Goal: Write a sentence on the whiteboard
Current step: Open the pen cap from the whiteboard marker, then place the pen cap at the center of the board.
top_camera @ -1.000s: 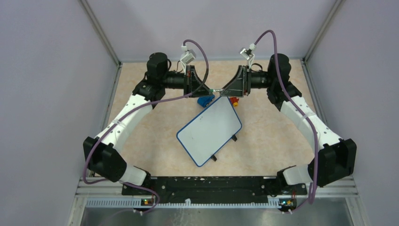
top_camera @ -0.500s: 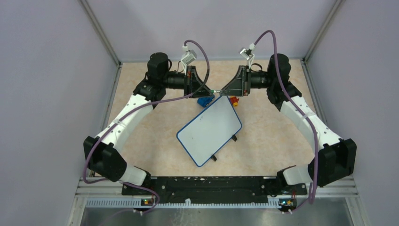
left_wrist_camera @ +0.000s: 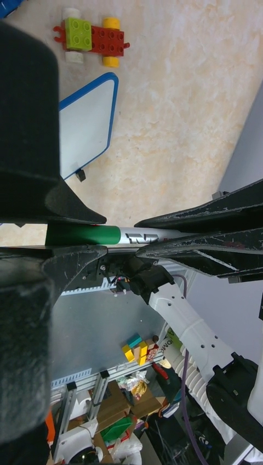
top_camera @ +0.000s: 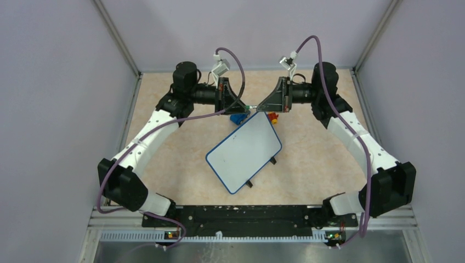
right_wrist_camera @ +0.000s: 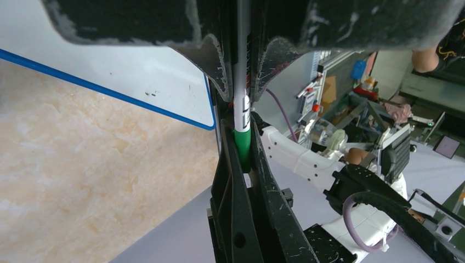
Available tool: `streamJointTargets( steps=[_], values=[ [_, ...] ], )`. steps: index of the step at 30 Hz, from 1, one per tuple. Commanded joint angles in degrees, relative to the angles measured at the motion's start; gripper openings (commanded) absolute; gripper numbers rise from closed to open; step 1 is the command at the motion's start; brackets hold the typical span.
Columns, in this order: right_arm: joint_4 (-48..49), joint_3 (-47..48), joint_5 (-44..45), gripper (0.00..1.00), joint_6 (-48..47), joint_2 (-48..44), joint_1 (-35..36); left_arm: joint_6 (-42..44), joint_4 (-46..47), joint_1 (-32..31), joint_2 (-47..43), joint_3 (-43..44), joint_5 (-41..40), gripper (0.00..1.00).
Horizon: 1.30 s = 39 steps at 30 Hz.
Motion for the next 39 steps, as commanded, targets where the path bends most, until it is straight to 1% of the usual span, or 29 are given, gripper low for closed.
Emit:
streamJointTargets(
  steps=[1,4,11,13,15,16,17,18,20,21,23,25,27,28,31,35,39],
  values=[
    [-1.67,3.01,0.74,0.0,-2.58,-1.42,-2.85,1.75,-0.56,1.97,-1.73,-0.7,-0.11,0.0],
    [-3.73,2.52,0.15,0.0,-3.73,-2.04,-5.22,2.37,-1.42,4.2,-2.83,-1.38,0.38,0.0],
    [-6.46,1.97,-1.77,0.0,-5.84,-3.31,-10.68,1.63,0.04,11.85,-4.77,-4.09,2.96,0.0],
    [-10.21,2.87,-1.41,0.0,-9.17,-3.08,-11.04,3.17,-0.74,14.18,-5.29,-4.87,2.45,0.0],
    [-15.75,4.26,-0.43,0.0,-13.77,-2.6,-11.09,6.42,-4.15,17.63,-5.0,-4.51,0.64,0.0],
    [-18.23,4.83,0.01,0.0,-15.74,-2.34,-11.07,9.94,-8.08,18.87,-4.53,-3.3,-1.37,0.0],
    [-20.82,5.28,0.57,0.0,-18.02,-2.14,-11.03,15.17,-14.19,19.48,-3.56,-1.04,-5.69,0.0],
    [-23.23,5.85,1.38,0.0,-20.36,-2.0,-11.08,20.63,-20.89,19.58,-2.38,1.7,-11.75,0.0],
    [-28.1,6.87,2.75,0.0,-24.41,-1.7,-11.06,28.16,-31.57,19.62,0.18,5.53,-23.04,0.0],
    [-29.79,7.43,3.45,0.0,-26.19,-1.53,-11.03,30.85,-34.77,19.64,1.16,6.74,-27.73,0.0],
    [-32.54,8.4,3.98,0.0,-28.89,-1.14,-11.1,33.54,-38.73,19.7,2.61,7.96,-36.4,0.0],
    [-34.85,9.28,4.47,0.0,-31.3,-0.58,-11.01,35.98,-41.5,19.59,3.68,8.24,-43.03,0.01],
    [-37.12,10.01,5.04,0.0,-33.6,-0.19,-10.55,38.04,-43.61,19.59,4.42,7.96,-48.26,0.05],
    [-38.54,10.27,6.03,0.0,-34.2,-0.12,-10.16,38.75,-44.35,19.59,4.86,7.62,-50.76,0.06],
    [-41.74,10.54,10.22,0.0,-39.82,-0.26,-7.66,39.3,-46.21,19.59,7.38,6.46,-56.73,0.08],
    [-42.87,9.36,13.29,0.0,-42.21,-0.78,-3.99,39.72,-48.06,19.59,11.85,4.05,-59.34,0.07],
    [-42.63,8.19,14.17,0.0,-42.81,-0.85,-2.3,38.61,-43.18,19.59,14.1,-0.93,-59.84,0.06]
  ],
)
